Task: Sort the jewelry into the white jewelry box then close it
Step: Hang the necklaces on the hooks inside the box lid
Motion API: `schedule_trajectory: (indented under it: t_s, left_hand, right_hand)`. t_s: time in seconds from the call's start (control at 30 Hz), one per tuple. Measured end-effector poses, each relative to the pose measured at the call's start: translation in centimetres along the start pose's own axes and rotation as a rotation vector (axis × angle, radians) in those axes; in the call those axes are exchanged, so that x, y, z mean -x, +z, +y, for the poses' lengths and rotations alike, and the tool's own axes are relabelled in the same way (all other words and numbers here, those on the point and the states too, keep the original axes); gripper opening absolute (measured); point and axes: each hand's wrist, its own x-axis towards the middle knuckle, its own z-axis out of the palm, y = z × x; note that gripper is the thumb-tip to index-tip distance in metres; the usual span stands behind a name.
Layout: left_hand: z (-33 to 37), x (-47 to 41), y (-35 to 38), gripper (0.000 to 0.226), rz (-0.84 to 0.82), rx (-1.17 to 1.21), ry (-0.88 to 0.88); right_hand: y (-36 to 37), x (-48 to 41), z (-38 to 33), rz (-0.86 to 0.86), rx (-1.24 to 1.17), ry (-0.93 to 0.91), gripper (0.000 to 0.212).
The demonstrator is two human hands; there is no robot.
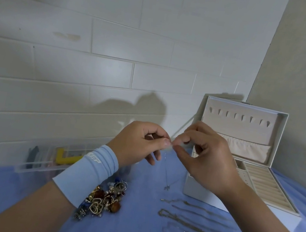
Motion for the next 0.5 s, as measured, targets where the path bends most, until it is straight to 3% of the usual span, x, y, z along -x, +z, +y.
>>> schedule_trajectory:
  t_s: [0.23,0.5]
  left_hand:
    - [0.21,0.33,0.75,0.019,-0.059,0.208,-0.164]
    - [0.7,0.38,0.57,0.024,-0.087,0.306,-0.265]
  right_hand:
    - [0.14,-0.21,-0.08,-0.03,-0.249,0.201,0.012]
    - [-0.27,-0.1,-0.63,-0.024,-0.223,0.123,0.012]
